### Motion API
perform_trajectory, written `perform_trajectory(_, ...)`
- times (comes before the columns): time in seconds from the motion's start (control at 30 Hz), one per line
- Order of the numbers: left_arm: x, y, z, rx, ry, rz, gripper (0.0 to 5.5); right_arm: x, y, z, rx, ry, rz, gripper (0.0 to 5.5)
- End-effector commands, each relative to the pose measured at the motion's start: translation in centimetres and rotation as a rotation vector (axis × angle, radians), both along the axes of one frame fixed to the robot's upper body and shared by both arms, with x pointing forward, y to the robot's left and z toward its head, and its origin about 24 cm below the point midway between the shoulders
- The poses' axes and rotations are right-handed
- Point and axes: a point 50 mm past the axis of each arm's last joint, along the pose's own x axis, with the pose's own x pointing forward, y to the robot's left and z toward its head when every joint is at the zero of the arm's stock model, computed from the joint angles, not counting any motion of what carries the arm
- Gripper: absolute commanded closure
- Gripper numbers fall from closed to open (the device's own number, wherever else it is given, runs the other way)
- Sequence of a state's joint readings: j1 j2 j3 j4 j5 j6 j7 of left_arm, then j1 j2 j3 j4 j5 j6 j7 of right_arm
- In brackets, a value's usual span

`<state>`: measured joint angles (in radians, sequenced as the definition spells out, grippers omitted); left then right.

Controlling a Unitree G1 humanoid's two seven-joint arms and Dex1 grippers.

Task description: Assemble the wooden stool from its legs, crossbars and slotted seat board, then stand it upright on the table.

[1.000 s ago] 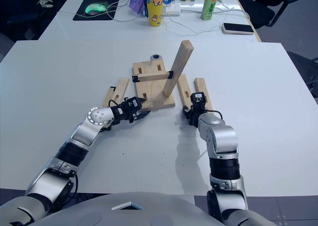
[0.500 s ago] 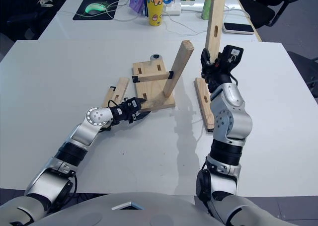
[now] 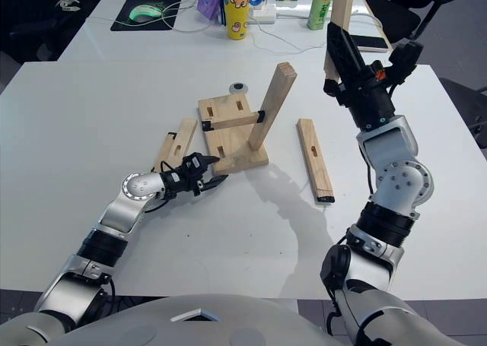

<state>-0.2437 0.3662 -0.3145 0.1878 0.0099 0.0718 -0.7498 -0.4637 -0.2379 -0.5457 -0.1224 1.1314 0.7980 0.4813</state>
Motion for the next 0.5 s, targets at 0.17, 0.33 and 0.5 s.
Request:
perform_trajectory(0.17, -0.4, 0.8, 2.0, -0.158, 0.093, -0.001, 2.81, -4.0, 4.0, -0.9, -0.088, -0.019, 0.491, 3.44)
perform_trajectory(0.33, -2.6, 2.4, 4.4, -0.349, 0.265, -0.062, 2.81, -5.9, 5.8, -3.9, -0.085, 0.071, 0.655, 3.44)
perform_trajectory(0.5, -4.7, 4.6, 7.6, -0.620, 0.472, -0.146, 2.81, -7.6, 5.1, -5.5, -0.133, 0.102, 0.786, 3.44)
